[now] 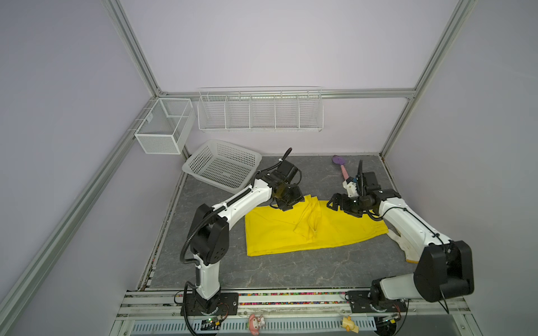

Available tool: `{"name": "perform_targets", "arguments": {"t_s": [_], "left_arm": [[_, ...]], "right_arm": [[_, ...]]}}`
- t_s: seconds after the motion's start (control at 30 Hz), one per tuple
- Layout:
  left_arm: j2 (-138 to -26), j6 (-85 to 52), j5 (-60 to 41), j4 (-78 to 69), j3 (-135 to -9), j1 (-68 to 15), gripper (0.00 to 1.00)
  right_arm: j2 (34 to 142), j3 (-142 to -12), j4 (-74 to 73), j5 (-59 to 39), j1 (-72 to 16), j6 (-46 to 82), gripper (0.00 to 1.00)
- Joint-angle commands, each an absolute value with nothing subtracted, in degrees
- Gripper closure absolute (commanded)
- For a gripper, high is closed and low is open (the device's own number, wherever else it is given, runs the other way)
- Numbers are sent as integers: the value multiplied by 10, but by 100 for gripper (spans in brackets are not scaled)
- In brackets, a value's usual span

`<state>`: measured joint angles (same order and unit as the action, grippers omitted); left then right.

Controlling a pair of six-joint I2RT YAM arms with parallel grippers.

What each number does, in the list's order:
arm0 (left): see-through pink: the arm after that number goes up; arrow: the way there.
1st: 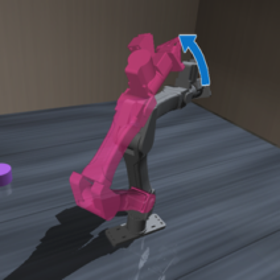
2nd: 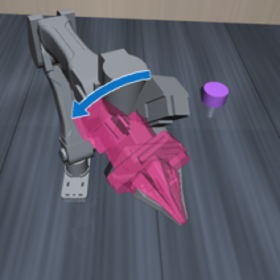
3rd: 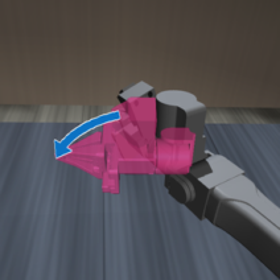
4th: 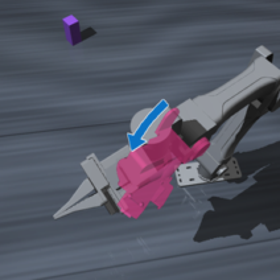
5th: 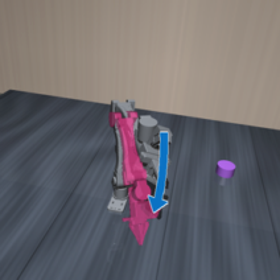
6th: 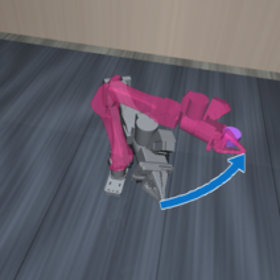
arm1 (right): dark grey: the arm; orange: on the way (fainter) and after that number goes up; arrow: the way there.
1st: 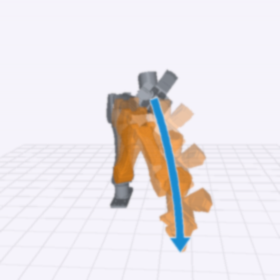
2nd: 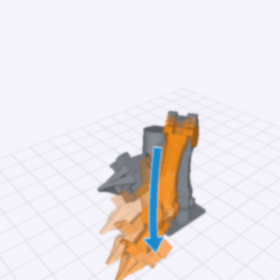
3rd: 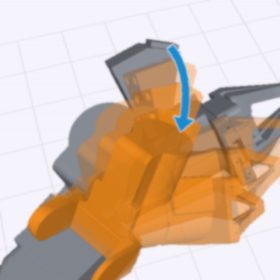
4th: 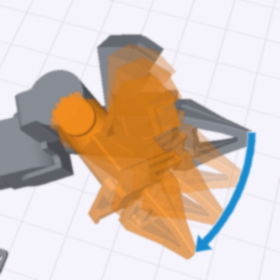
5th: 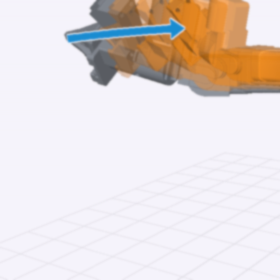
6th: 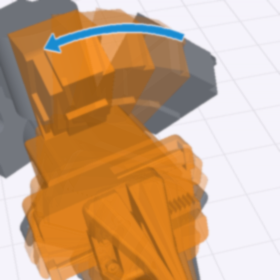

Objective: Fold and stack the trousers

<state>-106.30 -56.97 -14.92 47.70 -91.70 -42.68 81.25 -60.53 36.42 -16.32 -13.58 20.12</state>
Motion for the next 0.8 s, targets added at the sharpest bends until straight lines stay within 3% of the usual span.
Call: {"name": "perform_targets", "arguments": {"t_s": [0.0,0.23,0.4,0.77], "left_arm": [[-1021,-549,-108,514,-837,-408,41],[-938,-560,-98,445,-652,-348,41],[-934,-542,-103,438,-604,-324,41],[-945,-526,-103,413,-539,-316,41]], "right_arm": [[828,-623,346,-145,-195,195,13],[926,-669,295,-99,-335,193,28],[1002,-698,267,-70,-381,181,36],[1080,-717,315,50,-434,57,40]]}}
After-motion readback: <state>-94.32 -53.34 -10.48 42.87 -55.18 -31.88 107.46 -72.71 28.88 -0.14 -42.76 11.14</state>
